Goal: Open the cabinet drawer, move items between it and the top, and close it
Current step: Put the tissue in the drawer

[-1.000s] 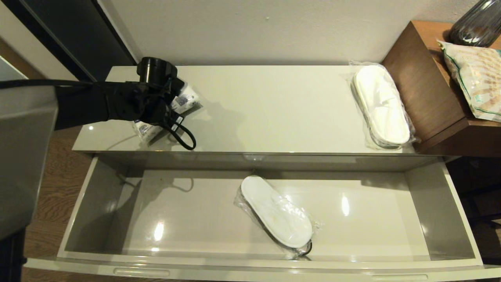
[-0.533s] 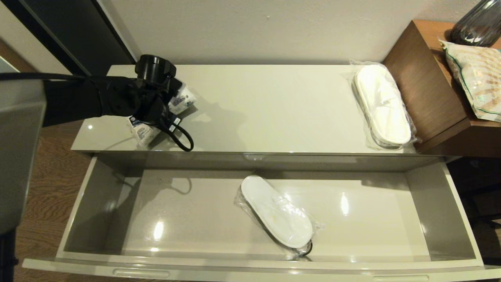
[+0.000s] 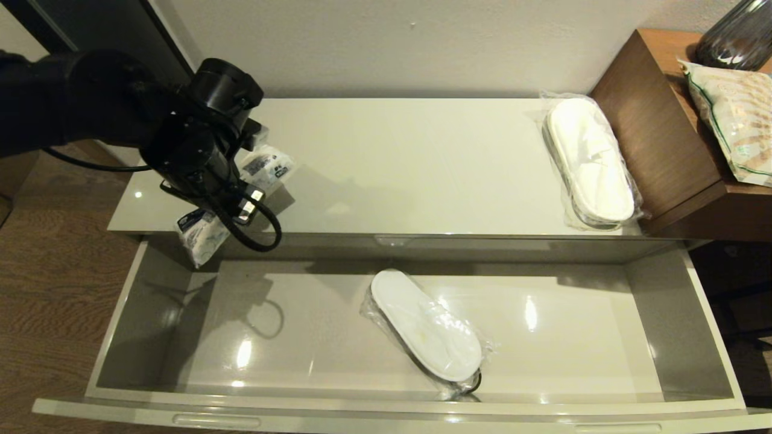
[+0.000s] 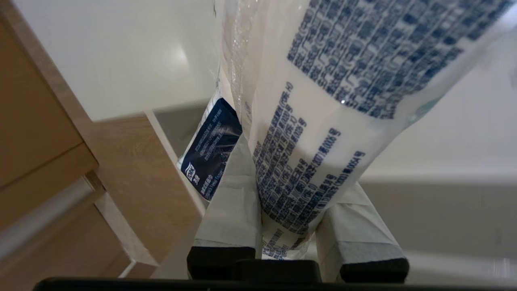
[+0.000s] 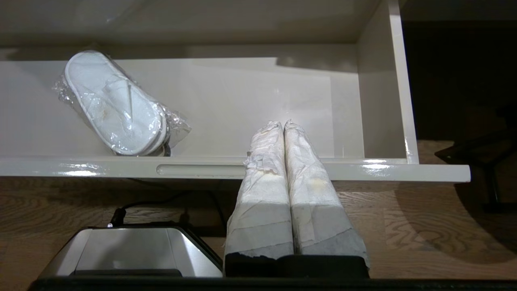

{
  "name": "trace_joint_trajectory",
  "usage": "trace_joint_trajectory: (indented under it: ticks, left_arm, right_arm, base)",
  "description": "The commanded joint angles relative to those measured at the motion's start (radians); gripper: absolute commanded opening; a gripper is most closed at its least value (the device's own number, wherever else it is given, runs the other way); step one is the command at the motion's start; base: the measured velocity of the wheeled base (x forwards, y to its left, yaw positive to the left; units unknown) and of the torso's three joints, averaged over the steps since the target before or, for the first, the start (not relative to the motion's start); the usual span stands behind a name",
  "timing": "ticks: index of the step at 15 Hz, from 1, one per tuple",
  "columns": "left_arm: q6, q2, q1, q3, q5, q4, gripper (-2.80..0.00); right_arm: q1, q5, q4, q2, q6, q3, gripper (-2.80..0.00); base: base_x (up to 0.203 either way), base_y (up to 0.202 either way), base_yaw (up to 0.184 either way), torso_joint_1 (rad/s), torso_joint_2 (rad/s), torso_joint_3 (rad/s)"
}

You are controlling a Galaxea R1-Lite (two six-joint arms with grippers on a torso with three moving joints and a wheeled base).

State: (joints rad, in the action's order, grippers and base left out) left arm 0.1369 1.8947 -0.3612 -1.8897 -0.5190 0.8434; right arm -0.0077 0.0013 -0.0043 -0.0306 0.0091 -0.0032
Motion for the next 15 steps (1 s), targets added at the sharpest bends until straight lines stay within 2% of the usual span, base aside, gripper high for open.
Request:
trace_joint_trajectory:
  ticks: [1,2,3,6,8,11,13,15]
  left_arm:
    - [0.072,-0.116,-0.016,0.076,0.064,0.029,-2.80]
    - [0.133,-0.153,-0.018,0.118,0.124,0.035,-2.80]
    - [0.223,-0.190,-0.019,0.157,0.182,0.036,-2.80]
    - [0.440,-0.222,-0.021,0.235,0.307,0.036,-2.80]
    - [0.508,-0.222,-0.050,0.287,0.345,0.032,-2.80]
    - [0.522,-0.194,-0.113,0.298,0.374,0.028,-2.80]
    - [0.519,-0.176,-0.137,0.370,0.378,0.009,-2.80]
    - [0.516,-0.165,-0.143,0.452,0.374,-0.060,-2.80]
  right_arm:
    - [0.000,0.000,0.000,-0.001,0.000,0.000,-2.80]
    - [0.000,0.000,0.000,-0.001,0.000,0.000,-2.80]
    - [0.000,0.000,0.000,0.000,0.000,0.000,-2.80]
    - [0.000,0.000,0.000,-0.001,0.000,0.000,-2.80]
    - [0.000,0.000,0.000,0.000,0.000,0.000,-2.80]
    - [0.000,0.000,0.000,0.000,0.000,0.000,-2.80]
    - [0.000,0.000,0.000,0.000,0.000,0.000,-2.80]
    - [0.000,0.000,0.000,0.000,0.000,0.000,-2.80]
  base:
    - [0.000,0.000,0.000,0.000,0.00,0.000]
    - [0.000,0.000,0.000,0.000,0.00,0.000]
    - [0.000,0.000,0.000,0.000,0.00,0.000]
    - [0.000,0.000,0.000,0.000,0.00,0.000]
    - [0.000,0.000,0.000,0.000,0.00,0.000]
    - [0.000,0.000,0.000,0.000,0.00,0.000]
    - [0.000,0.000,0.000,0.000,0.00,0.000]
    - [0.000,0.000,0.000,0.000,0.00,0.000]
